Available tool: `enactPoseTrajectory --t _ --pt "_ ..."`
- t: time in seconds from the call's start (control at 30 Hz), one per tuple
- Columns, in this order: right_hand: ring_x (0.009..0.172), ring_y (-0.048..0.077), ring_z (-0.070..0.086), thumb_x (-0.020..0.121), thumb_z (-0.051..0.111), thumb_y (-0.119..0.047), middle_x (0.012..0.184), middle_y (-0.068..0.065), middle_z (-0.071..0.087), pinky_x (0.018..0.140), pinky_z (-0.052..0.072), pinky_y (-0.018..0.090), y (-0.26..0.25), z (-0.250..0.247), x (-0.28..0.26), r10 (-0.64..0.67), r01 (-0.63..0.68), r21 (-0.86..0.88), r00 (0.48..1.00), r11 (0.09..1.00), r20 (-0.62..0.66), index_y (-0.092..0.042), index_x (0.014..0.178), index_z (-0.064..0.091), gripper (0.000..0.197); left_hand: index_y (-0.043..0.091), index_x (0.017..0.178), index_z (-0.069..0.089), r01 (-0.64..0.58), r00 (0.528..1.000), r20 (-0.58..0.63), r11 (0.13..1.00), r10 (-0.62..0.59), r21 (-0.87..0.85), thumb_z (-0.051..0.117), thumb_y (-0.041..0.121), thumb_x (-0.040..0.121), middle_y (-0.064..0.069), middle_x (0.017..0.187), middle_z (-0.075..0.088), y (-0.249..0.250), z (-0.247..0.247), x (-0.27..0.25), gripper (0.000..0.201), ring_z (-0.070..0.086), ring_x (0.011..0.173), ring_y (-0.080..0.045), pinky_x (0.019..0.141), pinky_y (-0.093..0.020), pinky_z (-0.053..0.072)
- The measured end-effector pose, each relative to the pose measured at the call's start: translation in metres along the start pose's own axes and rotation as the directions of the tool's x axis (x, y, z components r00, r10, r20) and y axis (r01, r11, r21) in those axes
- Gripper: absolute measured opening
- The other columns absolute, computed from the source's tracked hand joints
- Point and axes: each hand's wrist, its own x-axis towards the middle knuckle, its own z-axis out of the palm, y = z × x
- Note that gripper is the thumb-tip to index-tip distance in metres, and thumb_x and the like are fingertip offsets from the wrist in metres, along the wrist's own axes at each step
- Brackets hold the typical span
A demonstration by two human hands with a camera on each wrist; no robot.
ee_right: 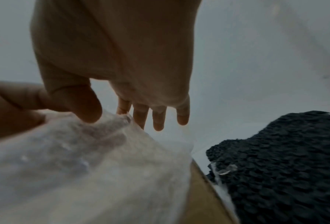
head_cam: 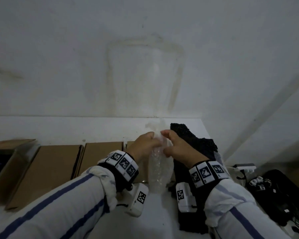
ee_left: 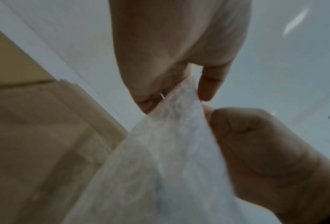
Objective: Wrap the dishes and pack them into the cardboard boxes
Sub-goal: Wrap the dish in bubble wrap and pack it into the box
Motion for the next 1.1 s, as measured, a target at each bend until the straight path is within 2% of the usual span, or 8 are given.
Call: enactPoseTrajectory --t 0.1,0.2,0.33,0.43,0.6,0.9,0.97,1.1 --pt "0.1 0.019 0.055 0.078 0.06 0.0 0.111 0.003 0.055 0.077 0.05 0.026 -0.019 0.021 0.009 -0.019 0.024 -0.115 0.999 0.993 0.039 -0.018 0.126 0.046 0.053 0.009 0.088 0.065 0.018 1.0 -0.019 0.969 -0.024 -0.248 0.063 0.019 0.064 -0.021 0.094 0.066 0.004 -0.032 -0.011 0.026 0.062 0.091 -0.034 0.089 -0.047 0.049" --pt "0.097 0.023 0.057 0.08 0.058 -0.007 0.104 0.004 0.059 0.085 0.049 0.036 -0.041 0.049 0.025 -0.048 0.046 -0.255 0.999 0.966 -0.001 -0.016 0.114 0.054 0.035 0.012 0.103 0.059 -0.03 0.981 -0.194 0.994 0.009 -0.106 0.067 0.017 0.077 -0.015 0.105 0.063 0.0 -0.068 -0.024 0.028 0.061 0.094 -0.028 0.089 -0.043 0.052" --pt "0.094 0.025 0.056 0.084 0.046 -0.006 0.101 0.006 0.061 0.076 0.044 0.03 -0.081 0.091 0.038 -0.105 0.127 -0.302 0.99 0.945 0.09 -0.013 0.102 0.059 0.024 0.03 0.141 0.025 -0.089 0.94 -0.33 0.996 0.08 -0.011 0.067 0.007 0.073 0.009 0.13 0.035 -0.011 -0.13 -0.05 0.082 0.038 0.119 -0.013 0.096 -0.033 0.041" --pt "0.096 0.027 0.06 0.084 0.047 -0.008 0.103 0.01 0.065 0.077 0.048 0.034 -0.112 0.131 0.047 -0.177 0.203 -0.22 0.975 0.954 0.131 -0.009 0.103 0.06 0.022 0.028 0.126 0.044 -0.053 0.978 -0.201 0.997 0.063 0.056 0.061 0.019 0.063 0.0 0.125 0.053 -0.017 -0.177 -0.076 0.066 0.052 0.113 -0.019 0.095 -0.037 0.048" --pt "0.096 0.023 0.06 0.082 0.059 -0.009 0.11 -0.001 0.054 0.079 0.055 0.039 -0.163 0.202 0.052 -0.247 0.235 0.091 0.954 0.968 0.17 -0.034 0.125 0.04 0.053 0.017 0.102 0.059 0.011 0.899 -0.438 0.999 0.009 0.043 0.056 0.017 0.089 -0.004 0.097 0.068 -0.034 -0.248 -0.117 0.013 0.065 0.091 -0.021 0.078 -0.04 0.057" --pt "0.121 0.018 0.049 0.086 0.048 0.002 0.132 0.001 0.054 0.091 0.034 0.013 -0.216 0.347 0.08 -0.341 0.432 -0.279 0.884 0.857 0.321 -0.021 0.117 0.062 0.041 0.017 0.102 0.049 0.155 0.757 -0.649 0.945 0.072 0.286 0.058 0.007 0.083 -0.007 0.101 0.059 -0.081 -0.375 -0.168 0.023 0.057 0.093 -0.022 0.077 -0.029 0.047" --pt "0.116 0.019 0.053 0.085 0.045 0.005 0.125 0.002 0.06 0.08 0.034 0.008 -0.221 0.365 0.087 -0.356 0.441 -0.291 0.884 0.849 0.303 -0.02 0.109 0.067 0.04 0.015 0.101 0.05 0.346 0.696 -0.691 0.752 0.195 0.561 0.056 0.013 0.083 -0.007 0.1 0.058 -0.087 -0.397 -0.178 0.018 0.056 0.091 -0.024 0.078 -0.033 0.048" --pt "0.1 0.021 0.057 0.084 0.044 0.007 0.112 0.007 0.064 0.073 0.04 0.017 -0.227 0.384 0.095 -0.323 0.398 -0.309 0.908 0.864 0.268 -0.016 0.095 0.07 0.036 0.013 0.118 0.05 0.507 0.841 -0.511 0.072 0.179 0.859 0.048 0.023 0.088 -0.01 0.121 0.048 -0.103 -0.422 -0.188 0.032 0.044 0.111 -0.029 0.086 -0.037 0.038"
